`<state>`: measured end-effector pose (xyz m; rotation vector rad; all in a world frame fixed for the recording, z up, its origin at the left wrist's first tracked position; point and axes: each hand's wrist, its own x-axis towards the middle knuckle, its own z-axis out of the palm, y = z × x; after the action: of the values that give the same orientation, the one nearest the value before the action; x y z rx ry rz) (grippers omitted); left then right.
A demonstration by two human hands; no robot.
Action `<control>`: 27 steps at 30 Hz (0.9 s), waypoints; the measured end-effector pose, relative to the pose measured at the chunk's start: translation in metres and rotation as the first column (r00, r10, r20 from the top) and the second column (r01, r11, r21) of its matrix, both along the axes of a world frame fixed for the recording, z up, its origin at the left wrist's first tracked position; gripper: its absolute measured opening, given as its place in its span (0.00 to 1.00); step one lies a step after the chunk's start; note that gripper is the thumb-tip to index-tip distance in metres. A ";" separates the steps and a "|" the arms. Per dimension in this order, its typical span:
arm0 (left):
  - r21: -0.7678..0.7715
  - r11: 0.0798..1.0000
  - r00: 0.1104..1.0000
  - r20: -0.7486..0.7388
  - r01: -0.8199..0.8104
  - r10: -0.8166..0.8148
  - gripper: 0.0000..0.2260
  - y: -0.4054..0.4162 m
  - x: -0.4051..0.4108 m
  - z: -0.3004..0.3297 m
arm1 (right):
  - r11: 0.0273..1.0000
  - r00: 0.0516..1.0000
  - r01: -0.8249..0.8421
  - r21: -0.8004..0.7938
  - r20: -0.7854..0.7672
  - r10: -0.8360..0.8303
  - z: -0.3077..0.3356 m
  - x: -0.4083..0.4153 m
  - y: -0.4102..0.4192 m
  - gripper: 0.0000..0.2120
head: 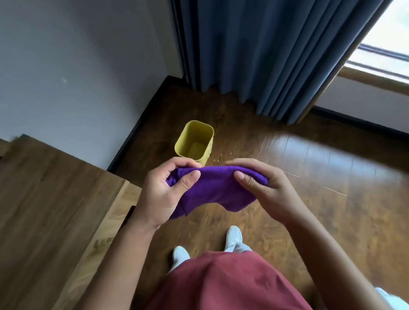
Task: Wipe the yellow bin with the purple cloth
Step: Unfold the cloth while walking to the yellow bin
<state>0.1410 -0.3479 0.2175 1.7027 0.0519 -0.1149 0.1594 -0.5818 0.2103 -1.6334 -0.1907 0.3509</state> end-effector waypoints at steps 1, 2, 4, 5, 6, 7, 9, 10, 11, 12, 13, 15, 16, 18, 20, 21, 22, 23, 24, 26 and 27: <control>0.011 1.000 1.000 0.000 0.006 -0.006 0.05 -0.013 0.007 -0.001 | 1.000 1.000 0.025 -0.009 -0.006 -0.025 0.000 0.006 -0.013 0.12; 0.015 1.000 1.000 0.003 0.004 -0.004 0.05 -0.026 0.014 -0.003 | 0.999 0.999 0.039 -0.017 -0.011 -0.039 0.000 0.012 -0.026 0.14; 0.010 1.000 1.000 -0.002 -0.005 0.005 0.05 -0.047 0.029 -0.006 | 0.999 0.999 0.041 -0.035 -0.017 -0.042 0.001 0.025 -0.047 0.15; 0.012 1.000 1.000 -0.015 -0.005 0.005 0.05 -0.056 0.036 -0.008 | 0.998 0.999 0.043 -0.044 -0.017 -0.044 0.001 0.031 -0.057 0.15; 0.018 1.000 1.000 -0.024 -0.004 0.004 0.05 -0.064 0.043 -0.010 | 0.998 0.999 0.047 -0.051 -0.010 -0.047 0.000 0.037 -0.065 0.14; 0.020 1.000 1.000 -0.029 -0.002 0.002 0.05 -0.071 0.050 -0.012 | 0.997 0.999 0.051 -0.054 0.000 -0.052 -0.001 0.044 -0.073 0.14; 0.025 1.000 0.999 -0.043 -0.001 0.002 0.07 -0.081 0.066 -0.015 | 0.995 0.997 0.075 -0.060 -0.001 -0.075 -0.007 0.057 -0.083 0.14; 0.026 1.000 0.998 -0.055 0.002 0.000 0.07 -0.086 0.074 -0.017 | 0.994 0.996 0.088 -0.068 -0.012 -0.089 -0.012 0.064 -0.086 0.14; 0.024 1.000 0.998 -0.069 0.005 -0.003 0.07 -0.089 0.082 -0.019 | 0.992 0.995 0.099 -0.076 -0.025 -0.101 -0.015 0.072 -0.088 0.14; 0.024 1.000 0.997 -0.082 0.007 -0.005 0.07 -0.090 0.091 -0.021 | 0.991 0.993 0.106 -0.081 -0.036 -0.109 -0.019 0.080 -0.089 0.14; 0.028 1.000 0.996 -0.093 0.011 -0.009 0.07 -0.091 0.101 -0.024 | 0.990 0.992 0.113 -0.081 -0.040 -0.117 -0.022 0.088 -0.089 0.14; 0.041 0.999 0.994 -0.108 0.031 -0.026 0.08 -0.087 0.122 -0.032 | 0.989 0.992 0.121 -0.081 -0.038 -0.124 -0.027 0.109 -0.087 0.12; 0.052 0.997 0.993 -0.109 0.049 -0.043 0.09 -0.083 0.134 -0.036 | 0.989 0.992 0.120 -0.084 -0.034 -0.123 -0.030 0.121 -0.085 0.11; 0.060 0.994 0.990 -0.113 0.088 -0.081 0.13 -0.074 0.156 -0.046 | 0.989 0.993 0.112 -0.098 -0.029 -0.115 -0.034 0.146 -0.083 0.10; 0.021 0.994 0.985 -0.140 0.108 -0.104 0.16 -0.065 0.178 -0.054 | 0.989 0.995 0.096 -0.114 -0.028 -0.100 -0.035 0.175 -0.079 0.10; 0.002 0.993 0.980 -0.161 0.115 -0.113 0.17 -0.062 0.189 -0.057 | 0.989 0.995 0.089 -0.121 -0.037 -0.094 -0.034 0.190 -0.077 0.10; 0.000 0.993 0.978 -0.172 0.120 -0.118 0.16 -0.059 0.201 -0.059 | 0.987 0.995 0.086 -0.133 -0.039 -0.091 -0.033 0.206 -0.075 0.11; 0.007 0.992 0.978 -0.169 0.124 -0.121 0.15 -0.058 0.214 -0.060 | 0.986 0.996 0.084 -0.147 -0.028 -0.089 -0.031 0.221 -0.074 0.12; 0.015 0.992 0.980 -0.157 0.127 -0.123 0.14 -0.056 0.227 -0.061 | 0.984 0.996 0.081 -0.161 -0.009 -0.084 -0.029 0.236 -0.073 0.13; 0.020 0.994 0.985 -0.139 0.104 -0.100 0.12 -0.052 0.254 -0.061 | 0.983 0.998 0.058 -0.175 0.015 -0.057 -0.028 0.265 -0.069 0.13; 0.032 0.996 0.988 -0.128 0.088 -0.083 0.11 -0.050 0.267 -0.061 | 0.984 0.999 0.040 -0.175 0.021 -0.037 -0.027 0.278 -0.066 0.13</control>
<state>0.4075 -0.3981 0.1567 1.7338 0.0757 -0.2876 0.4379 -0.6479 0.1837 -1.8125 -0.1445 0.3308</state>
